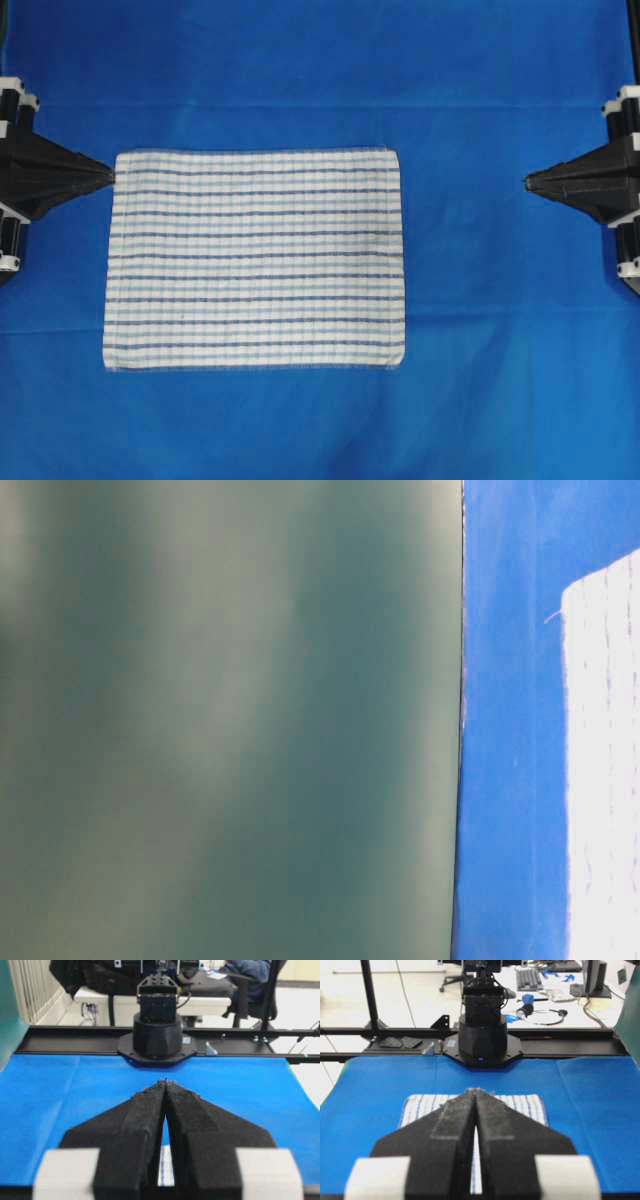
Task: Fold the blue towel.
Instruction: 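Move both grippers to the towel's top corners and pinch them, then lift the top corners and fold them down toward the bottom edge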
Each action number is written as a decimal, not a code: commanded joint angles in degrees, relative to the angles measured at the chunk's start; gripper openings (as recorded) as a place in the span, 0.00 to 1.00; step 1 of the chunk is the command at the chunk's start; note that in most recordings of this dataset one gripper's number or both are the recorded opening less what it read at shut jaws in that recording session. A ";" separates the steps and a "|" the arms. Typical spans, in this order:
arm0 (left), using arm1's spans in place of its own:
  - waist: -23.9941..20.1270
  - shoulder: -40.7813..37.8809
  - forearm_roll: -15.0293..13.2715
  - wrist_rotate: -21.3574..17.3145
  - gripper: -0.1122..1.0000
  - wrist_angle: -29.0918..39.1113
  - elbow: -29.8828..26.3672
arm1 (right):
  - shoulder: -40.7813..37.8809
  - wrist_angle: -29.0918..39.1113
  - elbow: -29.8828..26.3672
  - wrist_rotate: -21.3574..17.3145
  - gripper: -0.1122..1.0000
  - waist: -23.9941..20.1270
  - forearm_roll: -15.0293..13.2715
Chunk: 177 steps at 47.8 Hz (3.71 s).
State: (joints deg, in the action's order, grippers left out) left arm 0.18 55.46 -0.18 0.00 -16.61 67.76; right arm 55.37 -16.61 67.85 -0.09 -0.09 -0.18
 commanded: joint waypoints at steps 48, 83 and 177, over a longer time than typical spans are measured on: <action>-24.87 -8.53 -1.76 4.31 0.89 21.18 6.50 | -37.79 7.91 -12.22 -8.61 0.63 16.44 1.76; -27.60 -32.08 -1.67 4.22 0.87 16.52 5.71 | -59.06 8.17 -19.95 -8.70 0.57 19.60 2.20; -21.45 -19.86 -1.67 11.43 0.12 28.92 4.57 | -53.96 13.62 -22.76 -8.09 0.12 15.64 1.23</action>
State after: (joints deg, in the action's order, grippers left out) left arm -23.29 34.80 -1.85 10.63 11.78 72.86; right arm -0.97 -2.90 45.35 -8.26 17.23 1.14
